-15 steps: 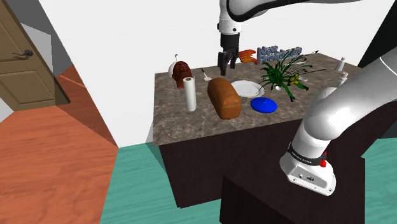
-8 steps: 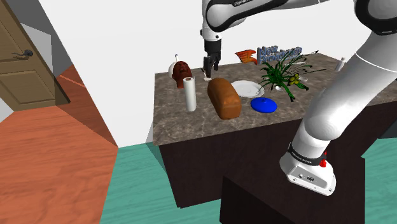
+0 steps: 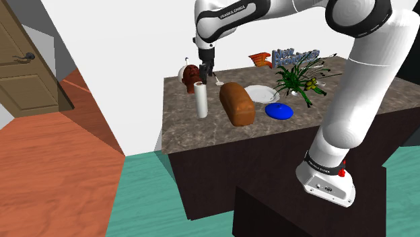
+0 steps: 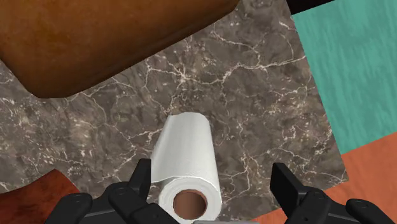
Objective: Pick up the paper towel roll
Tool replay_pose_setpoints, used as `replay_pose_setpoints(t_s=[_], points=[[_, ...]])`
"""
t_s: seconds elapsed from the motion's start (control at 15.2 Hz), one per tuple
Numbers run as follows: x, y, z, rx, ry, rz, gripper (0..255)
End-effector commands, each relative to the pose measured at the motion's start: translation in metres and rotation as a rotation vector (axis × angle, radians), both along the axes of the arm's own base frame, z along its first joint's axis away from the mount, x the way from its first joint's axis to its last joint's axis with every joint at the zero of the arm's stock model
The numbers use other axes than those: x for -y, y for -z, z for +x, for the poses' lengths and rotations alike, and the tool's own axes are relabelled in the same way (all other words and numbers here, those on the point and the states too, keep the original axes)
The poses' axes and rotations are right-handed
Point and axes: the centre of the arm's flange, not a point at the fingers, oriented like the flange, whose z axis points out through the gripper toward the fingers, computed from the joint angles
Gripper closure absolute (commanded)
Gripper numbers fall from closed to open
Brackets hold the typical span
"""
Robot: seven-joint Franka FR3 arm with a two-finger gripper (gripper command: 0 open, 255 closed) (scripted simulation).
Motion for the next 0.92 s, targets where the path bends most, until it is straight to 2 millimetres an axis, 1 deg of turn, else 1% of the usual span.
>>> replay_pose_setpoints(t_s=[0.0, 0.2, 0.26, 0.73, 0.86], points=[[-0.002, 0.01, 0.024, 0.009, -0.042, -0.004, 0], [-0.011, 0.021, 0.058, 0.021, -0.102, -0.01, 0], [-0.014, 0.024, 0.066, 0.024, -0.116, -0.011, 0], [-0.014, 0.06, 0.066, 0.024, -0.116, -0.011, 0], [-0.014, 0.064, 0.066, 0.024, -0.116, -0.011, 0]])
